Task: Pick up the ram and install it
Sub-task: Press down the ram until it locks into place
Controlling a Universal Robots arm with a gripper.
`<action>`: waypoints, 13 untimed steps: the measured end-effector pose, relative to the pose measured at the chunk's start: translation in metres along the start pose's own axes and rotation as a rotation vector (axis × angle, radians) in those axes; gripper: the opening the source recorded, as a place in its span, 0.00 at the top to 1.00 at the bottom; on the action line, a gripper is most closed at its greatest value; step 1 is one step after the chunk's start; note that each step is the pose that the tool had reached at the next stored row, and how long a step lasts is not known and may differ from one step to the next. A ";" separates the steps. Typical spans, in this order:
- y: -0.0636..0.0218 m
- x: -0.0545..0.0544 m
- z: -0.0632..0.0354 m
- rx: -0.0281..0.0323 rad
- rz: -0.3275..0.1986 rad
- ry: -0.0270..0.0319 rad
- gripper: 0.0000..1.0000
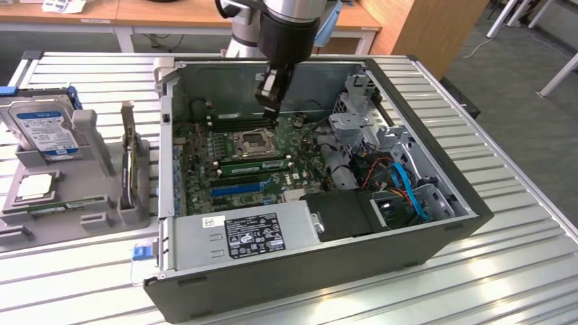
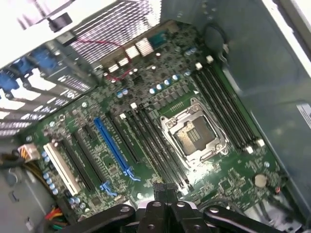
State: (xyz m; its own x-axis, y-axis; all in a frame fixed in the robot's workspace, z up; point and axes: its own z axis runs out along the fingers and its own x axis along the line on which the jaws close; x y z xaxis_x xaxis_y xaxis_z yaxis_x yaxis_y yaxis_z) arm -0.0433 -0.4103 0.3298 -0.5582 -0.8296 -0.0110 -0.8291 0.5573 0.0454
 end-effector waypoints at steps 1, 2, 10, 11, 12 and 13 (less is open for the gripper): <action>0.0000 0.000 0.0001 0.0002 0.018 -0.0008 0.90; 0.0000 0.000 0.0001 0.0004 0.038 -0.0017 0.90; 0.0000 0.000 0.0004 0.0020 0.182 -0.0083 0.90; 0.0000 0.000 0.0005 0.0022 0.201 -0.0092 0.90; 0.0000 0.000 0.0005 0.0024 0.219 -0.0099 0.90; 0.0000 0.000 0.0005 0.0026 0.237 -0.0108 0.90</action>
State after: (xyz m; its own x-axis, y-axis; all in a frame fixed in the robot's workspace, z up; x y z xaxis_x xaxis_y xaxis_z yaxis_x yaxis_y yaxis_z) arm -0.0433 -0.4103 0.3292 -0.7375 -0.6752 -0.0110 -0.6749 0.7365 0.0454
